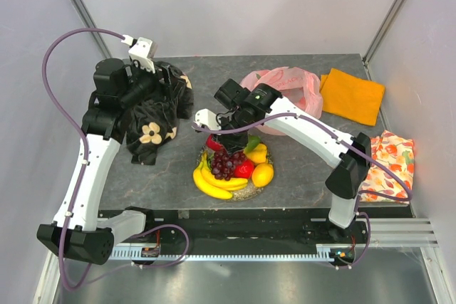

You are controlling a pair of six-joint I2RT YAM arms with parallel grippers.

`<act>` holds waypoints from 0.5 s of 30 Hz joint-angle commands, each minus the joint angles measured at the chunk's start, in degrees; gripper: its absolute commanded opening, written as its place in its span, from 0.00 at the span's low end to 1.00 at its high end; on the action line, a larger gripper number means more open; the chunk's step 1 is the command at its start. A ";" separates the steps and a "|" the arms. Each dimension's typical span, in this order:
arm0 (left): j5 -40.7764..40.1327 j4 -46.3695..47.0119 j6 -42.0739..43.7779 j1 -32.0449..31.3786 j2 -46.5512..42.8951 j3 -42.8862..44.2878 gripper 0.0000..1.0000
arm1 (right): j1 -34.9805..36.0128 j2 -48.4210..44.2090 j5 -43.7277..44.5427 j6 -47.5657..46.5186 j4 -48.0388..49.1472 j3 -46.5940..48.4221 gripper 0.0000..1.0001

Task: Take the fake fruits out of the plastic bag
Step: Place the fake fruit on the plate.

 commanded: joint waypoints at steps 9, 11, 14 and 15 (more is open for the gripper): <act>2.48 2.52 -2.65 0.53 0.88 1.27 0.77 | 0.21 2.61 6.13 6.00 6.87 0.66 0.21; 2.74 2.69 -3.00 0.53 1.32 1.27 0.76 | 0.21 2.79 6.83 6.53 7.05 0.84 0.24; 3.53 3.31 -3.62 0.53 1.93 1.36 0.76 | 0.21 2.61 8.32 6.53 6.96 0.40 0.25; 3.53 3.31 -3.97 0.53 2.02 1.45 0.76 | 0.21 2.61 8.76 6.53 7.13 0.14 0.27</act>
